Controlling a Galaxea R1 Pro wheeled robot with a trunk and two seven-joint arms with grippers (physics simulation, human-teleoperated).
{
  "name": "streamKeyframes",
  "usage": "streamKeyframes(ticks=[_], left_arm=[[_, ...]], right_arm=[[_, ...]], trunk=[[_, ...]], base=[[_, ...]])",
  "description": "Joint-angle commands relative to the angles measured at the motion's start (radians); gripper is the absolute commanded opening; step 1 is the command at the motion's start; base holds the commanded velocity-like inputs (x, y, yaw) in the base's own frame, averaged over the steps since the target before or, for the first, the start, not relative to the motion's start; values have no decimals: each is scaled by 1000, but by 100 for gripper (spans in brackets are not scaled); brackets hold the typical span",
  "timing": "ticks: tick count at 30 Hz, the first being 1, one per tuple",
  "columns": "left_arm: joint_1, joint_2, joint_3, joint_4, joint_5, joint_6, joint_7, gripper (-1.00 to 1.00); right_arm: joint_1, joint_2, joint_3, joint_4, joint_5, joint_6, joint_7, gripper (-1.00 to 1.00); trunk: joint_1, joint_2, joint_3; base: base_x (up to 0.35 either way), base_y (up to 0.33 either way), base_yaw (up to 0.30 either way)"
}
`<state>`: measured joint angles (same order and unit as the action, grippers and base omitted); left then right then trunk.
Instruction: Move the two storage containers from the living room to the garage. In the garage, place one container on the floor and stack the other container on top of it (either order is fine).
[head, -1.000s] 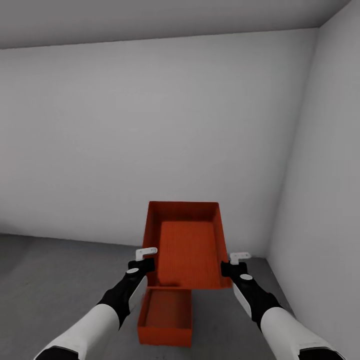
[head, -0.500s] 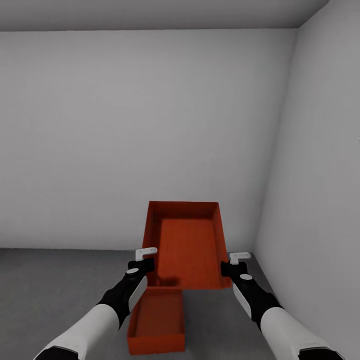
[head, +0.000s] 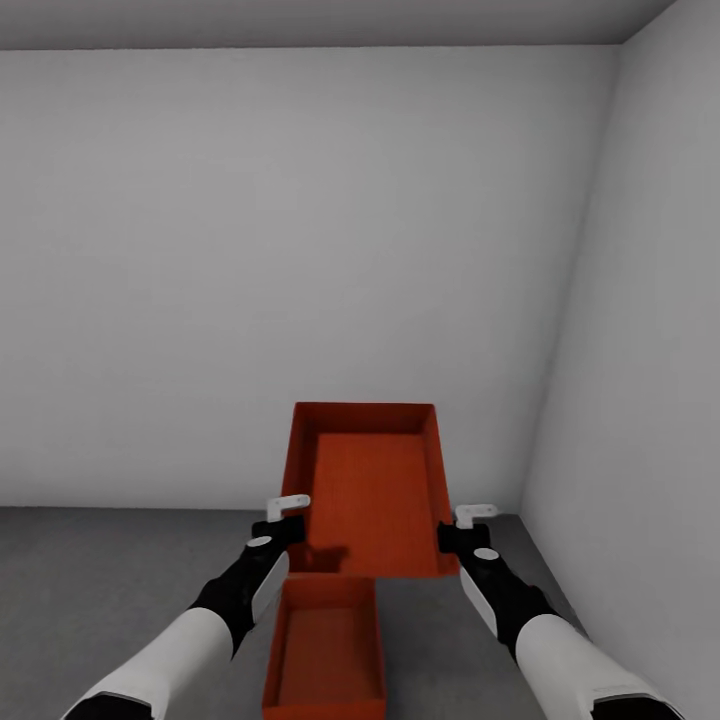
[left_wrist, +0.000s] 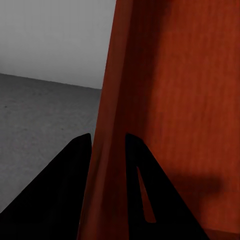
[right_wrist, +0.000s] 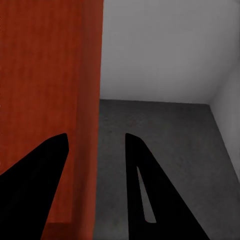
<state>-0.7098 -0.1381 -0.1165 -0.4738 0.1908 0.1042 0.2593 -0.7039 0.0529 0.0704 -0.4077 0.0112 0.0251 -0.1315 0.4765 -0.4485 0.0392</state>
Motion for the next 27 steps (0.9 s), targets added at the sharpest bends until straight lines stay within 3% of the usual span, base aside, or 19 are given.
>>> streamKeyframes(ticks=[1, 12, 27], left_arm=[[0, 17, 38, -5, -14, -7, 58, -100], [0, 16, 40, -5, -14, -8, 59, -100], [0, 17, 40, -4, -14, -8, 58, -100]], right_arm=[[0, -19, -67, 1, 3, 3, -16, -100], [0, -19, -67, 1, 3, 1, -16, -100], [0, -19, -67, 1, 3, 1, -16, -100]], trunk=[[0, -1, 0], [0, -1, 0], [0, -1, 0]], base=[[28, 15, 0], [32, 1, 0], [302, 0, 0]])
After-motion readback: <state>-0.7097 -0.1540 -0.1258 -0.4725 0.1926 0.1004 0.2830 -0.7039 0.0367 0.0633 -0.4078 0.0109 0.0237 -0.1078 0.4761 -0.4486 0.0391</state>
